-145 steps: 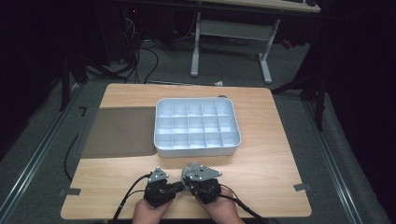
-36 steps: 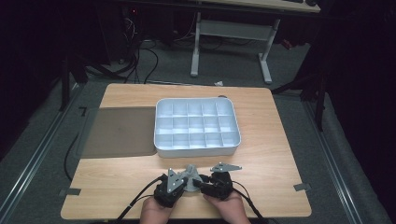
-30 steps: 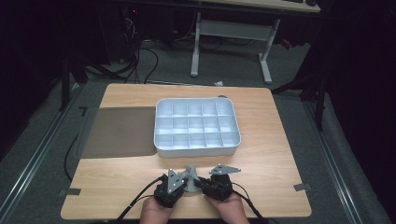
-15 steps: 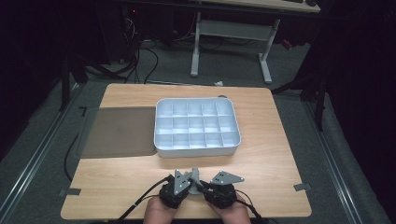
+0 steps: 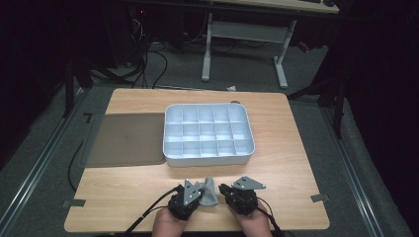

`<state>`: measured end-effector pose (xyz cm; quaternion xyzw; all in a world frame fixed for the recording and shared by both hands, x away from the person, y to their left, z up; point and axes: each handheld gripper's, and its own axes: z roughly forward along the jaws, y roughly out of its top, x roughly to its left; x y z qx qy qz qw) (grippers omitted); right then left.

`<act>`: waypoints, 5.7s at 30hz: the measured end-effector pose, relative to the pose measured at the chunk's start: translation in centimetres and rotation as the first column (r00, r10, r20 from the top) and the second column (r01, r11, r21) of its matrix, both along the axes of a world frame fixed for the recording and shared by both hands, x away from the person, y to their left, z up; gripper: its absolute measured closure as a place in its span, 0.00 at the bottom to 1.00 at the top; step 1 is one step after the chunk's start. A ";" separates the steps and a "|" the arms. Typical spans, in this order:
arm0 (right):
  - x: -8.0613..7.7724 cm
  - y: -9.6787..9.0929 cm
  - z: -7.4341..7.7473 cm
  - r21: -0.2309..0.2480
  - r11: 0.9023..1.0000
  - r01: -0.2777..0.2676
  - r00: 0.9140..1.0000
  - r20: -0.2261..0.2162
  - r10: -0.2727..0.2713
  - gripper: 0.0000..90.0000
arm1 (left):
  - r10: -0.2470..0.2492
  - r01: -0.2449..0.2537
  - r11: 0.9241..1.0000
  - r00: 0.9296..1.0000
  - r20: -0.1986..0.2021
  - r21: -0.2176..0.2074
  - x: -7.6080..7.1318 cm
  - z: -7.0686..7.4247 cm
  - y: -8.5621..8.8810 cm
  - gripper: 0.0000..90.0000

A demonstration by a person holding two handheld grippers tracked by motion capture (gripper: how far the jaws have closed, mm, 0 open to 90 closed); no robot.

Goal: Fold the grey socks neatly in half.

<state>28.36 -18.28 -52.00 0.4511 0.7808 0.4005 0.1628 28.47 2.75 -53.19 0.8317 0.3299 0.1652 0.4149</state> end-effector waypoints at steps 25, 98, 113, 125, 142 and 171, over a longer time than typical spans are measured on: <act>-1.2 3.3 0.0 0.015 0.994 -0.112 0.992 0.056 0.111 0.99 | -0.003 0.003 1.000 1.000 -0.021 -0.025 0.2 0.0 0.3 1.00; -1.3 1.8 0.4 0.040 0.997 -0.065 0.995 0.076 0.062 0.95 | -0.078 0.078 0.996 0.997 0.012 0.052 -0.9 0.2 -1.4 0.99; -1.5 1.9 0.2 0.038 0.996 -0.080 0.994 0.080 0.077 0.95 | -0.099 0.099 0.992 0.995 0.002 0.079 -1.0 0.0 -1.9 0.97; -1.3 1.6 -0.6 0.011 0.996 -0.085 0.995 0.062 0.084 1.00 | -0.069 0.069 0.997 0.998 -0.005 0.022 -0.9 0.3 -0.3 0.94; -1.1 1.1 -0.9 0.035 0.993 -0.113 0.992 0.062 0.110 1.00 | -0.058 0.061 0.987 0.998 0.026 -0.149 1.6 3.2 -3.0 1.00; -2.1 -0.2 -0.1 0.065 0.998 -0.025 0.999 -0.020 0.027 0.57 | -0.021 0.022 0.993 1.000 0.005 -0.117 1.6 1.0 -2.5 1.00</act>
